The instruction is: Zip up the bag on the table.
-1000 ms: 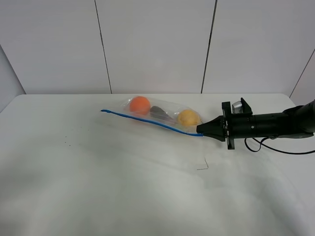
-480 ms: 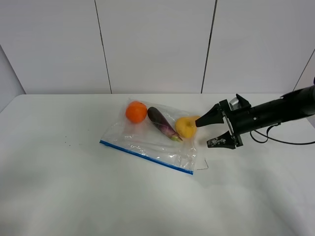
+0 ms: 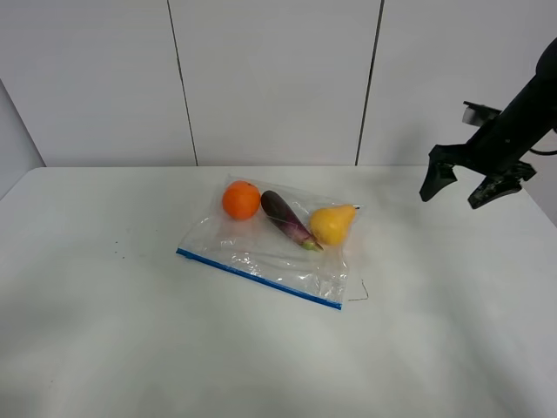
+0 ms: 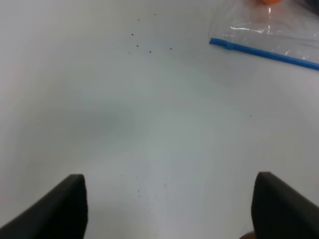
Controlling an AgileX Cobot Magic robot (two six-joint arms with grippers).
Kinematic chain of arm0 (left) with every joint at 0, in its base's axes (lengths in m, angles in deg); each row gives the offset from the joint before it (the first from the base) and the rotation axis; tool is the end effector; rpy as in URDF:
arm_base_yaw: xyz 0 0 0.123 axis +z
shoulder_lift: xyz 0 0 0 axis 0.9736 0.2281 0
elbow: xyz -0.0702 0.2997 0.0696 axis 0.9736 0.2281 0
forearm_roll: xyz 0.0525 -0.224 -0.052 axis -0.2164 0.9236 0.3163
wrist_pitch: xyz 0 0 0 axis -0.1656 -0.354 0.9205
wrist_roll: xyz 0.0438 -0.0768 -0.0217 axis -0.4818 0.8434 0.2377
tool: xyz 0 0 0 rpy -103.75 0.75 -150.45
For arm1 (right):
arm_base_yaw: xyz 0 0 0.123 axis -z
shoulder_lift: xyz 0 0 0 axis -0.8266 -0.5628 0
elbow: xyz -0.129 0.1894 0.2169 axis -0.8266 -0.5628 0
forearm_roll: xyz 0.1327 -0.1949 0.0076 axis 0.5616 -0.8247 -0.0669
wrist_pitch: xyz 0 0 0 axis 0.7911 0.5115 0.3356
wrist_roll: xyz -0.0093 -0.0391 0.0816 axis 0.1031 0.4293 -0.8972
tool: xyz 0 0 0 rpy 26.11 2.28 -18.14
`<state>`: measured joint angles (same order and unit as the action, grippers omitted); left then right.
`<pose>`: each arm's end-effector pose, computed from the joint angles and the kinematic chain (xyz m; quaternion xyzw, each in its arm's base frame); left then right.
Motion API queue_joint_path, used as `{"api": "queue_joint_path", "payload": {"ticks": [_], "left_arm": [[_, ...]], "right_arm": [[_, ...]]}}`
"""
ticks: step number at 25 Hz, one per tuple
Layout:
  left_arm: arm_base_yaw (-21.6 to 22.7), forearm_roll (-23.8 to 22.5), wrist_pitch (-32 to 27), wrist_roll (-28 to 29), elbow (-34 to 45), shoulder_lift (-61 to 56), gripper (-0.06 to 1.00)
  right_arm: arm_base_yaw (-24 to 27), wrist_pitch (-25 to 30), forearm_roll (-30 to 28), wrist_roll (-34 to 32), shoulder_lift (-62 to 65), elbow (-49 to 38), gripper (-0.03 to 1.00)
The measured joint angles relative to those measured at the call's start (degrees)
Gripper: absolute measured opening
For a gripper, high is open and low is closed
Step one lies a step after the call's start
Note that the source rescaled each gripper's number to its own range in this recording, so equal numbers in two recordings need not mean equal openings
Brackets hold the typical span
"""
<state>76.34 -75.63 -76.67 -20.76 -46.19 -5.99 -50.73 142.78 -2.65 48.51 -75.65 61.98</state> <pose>-0.0497 0.0000 0.2695 0.0252 0.8494 0.0080 0.5272 0.3955 -0.0103 0.2635 -0.0183 0.9888 0.1284 0.0734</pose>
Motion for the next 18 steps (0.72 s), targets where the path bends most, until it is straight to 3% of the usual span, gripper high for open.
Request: {"api": "queue_joint_path", "payload": {"ticks": [4, 11, 18], "left_arm": [[0.00, 0.00, 0.00, 0.00, 0.00, 0.00, 0.92], [0.00, 0.00, 0.00, 0.00, 0.00, 0.00, 0.92], [0.00, 0.00, 0.00, 0.00, 0.00, 0.00, 0.92]], "right_arm": [[0.00, 2.57, -6.07, -2.12, 1.47, 0.35, 1.00], [-0.39, 2.99, -3.43, -1.74, 3.30, 0.35, 1.00], [-3.95, 3.13, -5.20, -1.57, 3.62, 0.35, 1.00]]}}
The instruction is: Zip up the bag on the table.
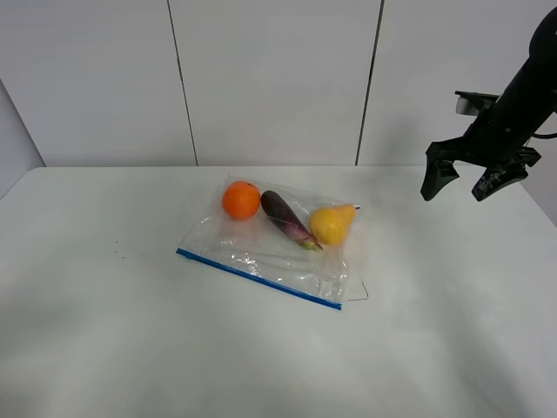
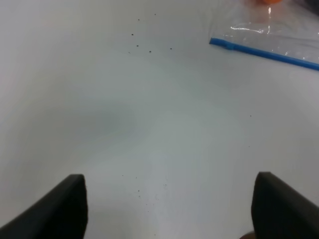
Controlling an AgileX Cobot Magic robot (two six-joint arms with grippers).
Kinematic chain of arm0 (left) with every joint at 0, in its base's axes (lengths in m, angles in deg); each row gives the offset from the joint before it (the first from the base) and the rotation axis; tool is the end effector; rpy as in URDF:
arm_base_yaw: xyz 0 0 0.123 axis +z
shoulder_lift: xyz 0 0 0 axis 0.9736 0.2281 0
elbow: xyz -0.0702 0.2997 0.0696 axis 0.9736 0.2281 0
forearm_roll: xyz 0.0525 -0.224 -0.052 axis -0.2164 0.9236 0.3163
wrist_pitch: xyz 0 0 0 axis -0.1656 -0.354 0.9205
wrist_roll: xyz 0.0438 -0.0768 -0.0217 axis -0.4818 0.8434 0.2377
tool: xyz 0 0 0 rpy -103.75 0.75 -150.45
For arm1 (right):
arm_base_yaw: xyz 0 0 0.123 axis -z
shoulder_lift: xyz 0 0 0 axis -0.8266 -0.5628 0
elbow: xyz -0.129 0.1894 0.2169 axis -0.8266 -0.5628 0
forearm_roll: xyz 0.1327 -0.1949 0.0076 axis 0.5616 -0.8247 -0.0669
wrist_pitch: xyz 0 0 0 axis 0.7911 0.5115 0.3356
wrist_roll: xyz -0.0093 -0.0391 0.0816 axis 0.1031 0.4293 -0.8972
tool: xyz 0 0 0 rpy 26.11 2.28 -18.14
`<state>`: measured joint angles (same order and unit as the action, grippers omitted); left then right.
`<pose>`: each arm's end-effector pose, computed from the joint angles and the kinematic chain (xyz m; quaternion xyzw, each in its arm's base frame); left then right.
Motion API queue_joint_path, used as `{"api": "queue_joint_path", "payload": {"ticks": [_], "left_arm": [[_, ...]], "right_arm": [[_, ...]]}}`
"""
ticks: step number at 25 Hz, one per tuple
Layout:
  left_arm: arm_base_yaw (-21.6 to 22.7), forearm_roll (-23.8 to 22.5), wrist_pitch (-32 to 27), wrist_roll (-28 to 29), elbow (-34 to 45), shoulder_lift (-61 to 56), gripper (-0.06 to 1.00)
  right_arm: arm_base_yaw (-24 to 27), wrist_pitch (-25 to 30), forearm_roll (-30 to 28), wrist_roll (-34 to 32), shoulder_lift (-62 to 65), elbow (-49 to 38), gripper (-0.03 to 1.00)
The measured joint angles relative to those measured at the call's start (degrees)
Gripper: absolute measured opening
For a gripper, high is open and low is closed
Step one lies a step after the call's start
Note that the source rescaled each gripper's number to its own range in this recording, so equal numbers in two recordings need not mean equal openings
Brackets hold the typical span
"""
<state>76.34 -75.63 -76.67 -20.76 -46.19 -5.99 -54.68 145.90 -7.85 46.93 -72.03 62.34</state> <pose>-0.0497 0.0000 0.2695 0.0252 0.8494 0.0080 0.5272 0.3809 0.0103 0.2872 -0.0610 0.9915 0.0911 0.0704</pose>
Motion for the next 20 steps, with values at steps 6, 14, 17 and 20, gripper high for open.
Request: {"api": "queue_joint_path", "payload": {"ticks": [6, 14, 17, 20], "left_arm": [[0.00, 0.00, 0.00, 0.00, 0.00, 0.00, 0.92], [0.00, 0.00, 0.00, 0.00, 0.00, 0.00, 0.92], [0.00, 0.00, 0.00, 0.00, 0.00, 0.00, 0.92], [0.00, 0.00, 0.00, 0.00, 0.00, 0.00, 0.92]], "right_arm": [[0.01, 0.00, -2.16, -1.08, 1.09, -1.37, 0.98], [0.01, 0.06, -5.24, -1.79, 12.05, -20.60, 0.96], [0.01, 0.12, -5.65, -2.20, 18.72, -29.68, 0.96], [0.01, -0.16, -5.76, -2.28, 26.20, -38.79, 0.96]]}}
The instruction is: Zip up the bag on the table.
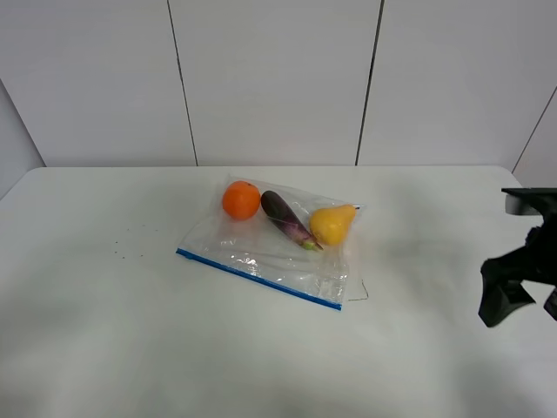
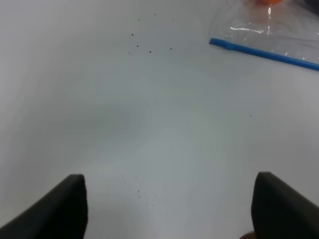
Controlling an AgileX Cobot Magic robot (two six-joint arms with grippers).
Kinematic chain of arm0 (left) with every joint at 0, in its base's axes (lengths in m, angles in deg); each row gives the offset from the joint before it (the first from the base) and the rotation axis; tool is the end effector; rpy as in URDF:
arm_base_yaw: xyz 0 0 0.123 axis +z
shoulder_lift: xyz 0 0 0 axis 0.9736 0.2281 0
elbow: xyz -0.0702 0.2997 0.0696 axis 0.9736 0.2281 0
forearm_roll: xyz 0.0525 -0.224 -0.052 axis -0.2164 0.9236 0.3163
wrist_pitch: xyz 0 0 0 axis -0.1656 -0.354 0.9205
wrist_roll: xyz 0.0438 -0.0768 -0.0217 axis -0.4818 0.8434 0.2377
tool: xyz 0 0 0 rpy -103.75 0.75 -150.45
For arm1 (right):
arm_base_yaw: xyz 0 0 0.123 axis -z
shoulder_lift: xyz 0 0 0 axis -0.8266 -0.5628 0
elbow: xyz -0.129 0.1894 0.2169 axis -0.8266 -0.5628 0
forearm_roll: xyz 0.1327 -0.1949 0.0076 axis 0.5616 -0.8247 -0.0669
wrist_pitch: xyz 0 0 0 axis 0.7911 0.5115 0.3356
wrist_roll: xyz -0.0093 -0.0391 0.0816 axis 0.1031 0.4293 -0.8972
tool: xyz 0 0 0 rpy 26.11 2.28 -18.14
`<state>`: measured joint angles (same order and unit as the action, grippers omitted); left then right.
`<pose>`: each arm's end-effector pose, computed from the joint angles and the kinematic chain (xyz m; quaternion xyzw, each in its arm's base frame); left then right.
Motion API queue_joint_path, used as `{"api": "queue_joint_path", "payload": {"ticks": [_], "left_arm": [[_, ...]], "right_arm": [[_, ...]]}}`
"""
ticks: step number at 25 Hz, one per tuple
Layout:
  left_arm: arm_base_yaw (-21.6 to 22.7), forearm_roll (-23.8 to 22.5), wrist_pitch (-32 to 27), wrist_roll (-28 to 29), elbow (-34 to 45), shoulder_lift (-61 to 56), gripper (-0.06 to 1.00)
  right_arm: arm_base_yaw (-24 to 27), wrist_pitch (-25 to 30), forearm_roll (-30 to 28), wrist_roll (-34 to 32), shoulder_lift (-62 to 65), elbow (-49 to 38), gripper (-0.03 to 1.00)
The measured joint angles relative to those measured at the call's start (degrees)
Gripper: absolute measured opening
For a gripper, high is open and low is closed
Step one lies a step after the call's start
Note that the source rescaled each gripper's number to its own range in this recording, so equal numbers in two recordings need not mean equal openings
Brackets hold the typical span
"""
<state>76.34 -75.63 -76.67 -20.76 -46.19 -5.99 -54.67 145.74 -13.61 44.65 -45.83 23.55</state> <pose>-0.0497 0.0000 0.2695 0.0252 0.8494 0.0080 0.5272 0.2085 0.0050 0.2660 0.0506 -0.9964 -0.0525 0.0435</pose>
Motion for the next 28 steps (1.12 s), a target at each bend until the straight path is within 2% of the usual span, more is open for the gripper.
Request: {"api": "queue_joint_path", "payload": {"ticks": [5, 12, 21, 28], "left_arm": [[0.00, 0.00, 0.00, 0.00, 0.00, 0.00, 0.92], [0.00, 0.00, 0.00, 0.00, 0.00, 0.00, 0.92], [0.00, 0.00, 0.00, 0.00, 0.00, 0.00, 0.92], [0.00, 0.00, 0.00, 0.00, 0.00, 0.00, 0.92]], "right_arm": [[0.00, -3.60, -0.14, -1.50, 14.98, -11.93, 0.96], [0.00, -8.77, -0.14, -2.59, 40.37, -20.40, 0.96], [0.00, -10.50, -0.14, -2.71, 71.86, -22.32, 0.96], [0.00, -10.45, -0.14, -2.71, 81.65, -22.39, 0.96]]}}
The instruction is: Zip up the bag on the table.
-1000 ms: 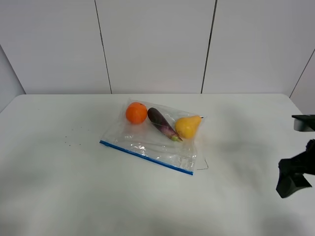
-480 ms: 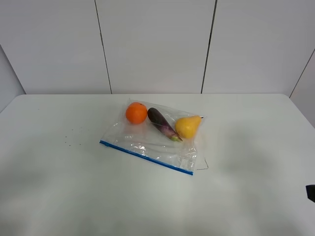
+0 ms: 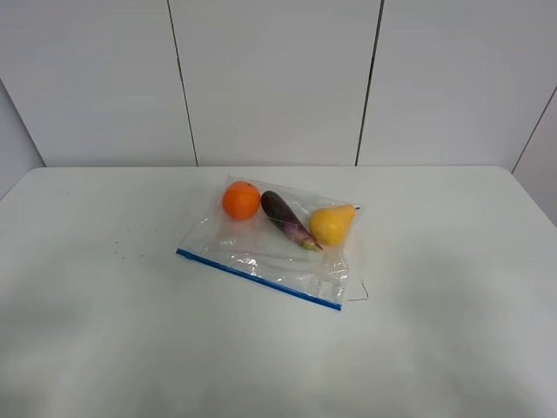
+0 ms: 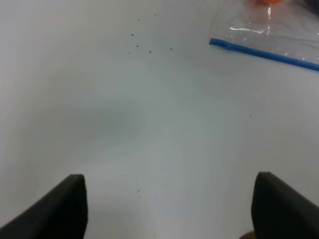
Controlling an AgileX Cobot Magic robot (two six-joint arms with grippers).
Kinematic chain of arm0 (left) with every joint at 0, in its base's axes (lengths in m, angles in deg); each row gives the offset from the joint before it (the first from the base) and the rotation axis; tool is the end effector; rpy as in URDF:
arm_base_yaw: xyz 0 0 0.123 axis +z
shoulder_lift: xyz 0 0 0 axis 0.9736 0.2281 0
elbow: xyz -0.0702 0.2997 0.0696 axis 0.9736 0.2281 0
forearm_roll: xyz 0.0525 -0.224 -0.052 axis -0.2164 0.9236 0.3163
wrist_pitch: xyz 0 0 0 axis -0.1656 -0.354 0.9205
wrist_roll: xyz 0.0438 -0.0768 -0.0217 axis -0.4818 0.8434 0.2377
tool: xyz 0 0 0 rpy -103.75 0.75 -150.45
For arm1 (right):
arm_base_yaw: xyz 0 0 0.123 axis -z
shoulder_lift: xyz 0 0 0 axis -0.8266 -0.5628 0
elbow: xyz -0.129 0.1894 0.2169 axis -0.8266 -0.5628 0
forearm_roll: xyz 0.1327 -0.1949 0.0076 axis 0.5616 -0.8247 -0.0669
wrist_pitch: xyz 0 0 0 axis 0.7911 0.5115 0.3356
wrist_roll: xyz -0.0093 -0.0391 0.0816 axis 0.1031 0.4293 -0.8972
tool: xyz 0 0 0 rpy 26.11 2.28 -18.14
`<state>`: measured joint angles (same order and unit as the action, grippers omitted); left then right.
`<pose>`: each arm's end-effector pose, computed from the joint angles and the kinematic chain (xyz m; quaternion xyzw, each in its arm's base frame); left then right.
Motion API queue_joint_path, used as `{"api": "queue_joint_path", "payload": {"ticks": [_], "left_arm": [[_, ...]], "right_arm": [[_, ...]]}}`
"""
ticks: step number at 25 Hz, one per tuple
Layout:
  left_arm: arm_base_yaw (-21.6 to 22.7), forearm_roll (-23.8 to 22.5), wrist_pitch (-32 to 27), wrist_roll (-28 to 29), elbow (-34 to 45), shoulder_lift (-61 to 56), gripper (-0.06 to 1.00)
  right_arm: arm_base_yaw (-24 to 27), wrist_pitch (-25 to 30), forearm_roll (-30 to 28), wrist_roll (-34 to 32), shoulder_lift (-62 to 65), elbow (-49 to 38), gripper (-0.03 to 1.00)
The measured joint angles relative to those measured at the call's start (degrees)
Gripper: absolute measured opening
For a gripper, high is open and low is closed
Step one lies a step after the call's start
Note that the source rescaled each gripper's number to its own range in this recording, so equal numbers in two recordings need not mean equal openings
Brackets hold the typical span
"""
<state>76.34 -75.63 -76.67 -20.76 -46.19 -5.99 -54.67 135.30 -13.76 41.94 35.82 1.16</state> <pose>-0.0497 0.0000 0.2695 0.0252 0.8494 0.0080 0.5272 -0.0472 0.0089 0.2733 -0.0416 0.8451 0.0158 0.5328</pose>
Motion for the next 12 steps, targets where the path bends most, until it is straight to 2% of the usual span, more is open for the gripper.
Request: {"api": "queue_joint_path", "payload": {"ticks": [12], "left_arm": [[0.00, -0.36, 0.00, 0.00, 0.00, 0.00, 0.92]], "right_arm": [[0.00, 0.00, -0.01, 0.00, 0.00, -0.11, 0.96]]}}
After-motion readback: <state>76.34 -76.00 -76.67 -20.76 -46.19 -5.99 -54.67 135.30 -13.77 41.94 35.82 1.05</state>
